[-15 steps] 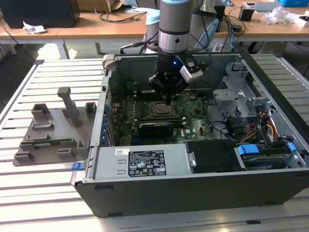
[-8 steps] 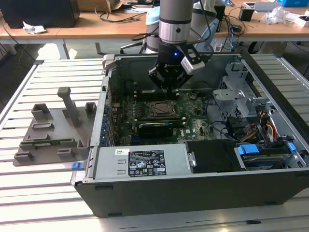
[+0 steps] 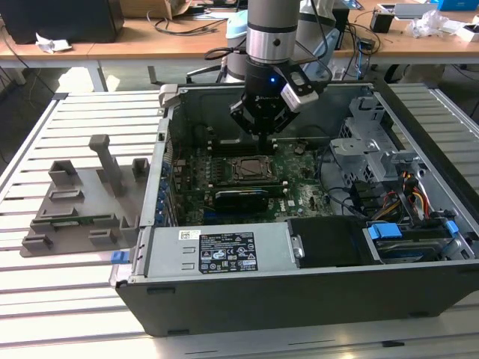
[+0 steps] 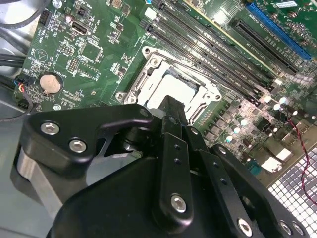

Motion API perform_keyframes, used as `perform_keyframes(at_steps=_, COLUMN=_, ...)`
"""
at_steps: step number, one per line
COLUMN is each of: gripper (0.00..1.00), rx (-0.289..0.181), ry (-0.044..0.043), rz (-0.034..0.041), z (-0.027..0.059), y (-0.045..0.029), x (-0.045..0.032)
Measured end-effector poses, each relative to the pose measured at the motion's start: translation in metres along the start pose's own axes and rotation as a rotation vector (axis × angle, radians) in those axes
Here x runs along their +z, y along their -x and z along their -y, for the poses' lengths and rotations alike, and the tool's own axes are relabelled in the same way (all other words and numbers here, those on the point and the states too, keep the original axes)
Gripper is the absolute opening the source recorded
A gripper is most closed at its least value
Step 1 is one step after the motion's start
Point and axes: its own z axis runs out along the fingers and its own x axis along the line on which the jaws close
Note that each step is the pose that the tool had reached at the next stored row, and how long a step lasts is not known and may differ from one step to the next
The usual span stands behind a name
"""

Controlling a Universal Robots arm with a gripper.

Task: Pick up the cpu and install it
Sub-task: 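Install the first cpu locking lever, then install the second cpu locking lever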

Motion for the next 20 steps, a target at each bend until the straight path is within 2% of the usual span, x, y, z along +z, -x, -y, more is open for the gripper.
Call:
perform_keyframes(at_steps=15, gripper=0.11, rx=0.000, ry=0.0024, rz=0.0002, z=0.0002, y=0.0000, x=0.0000)
perform_keyframes(at_steps=18, gripper=0.11, rx=0.000, ry=0.0023, rz=0.0001, z=0.0025, y=-0.0001, x=0.0004)
perform_keyframes(at_steps=20, gripper=0.11, rx=0.000, ry=0.0023, rz=0.0002, z=0.0071, y=-0.0003, x=0.0011)
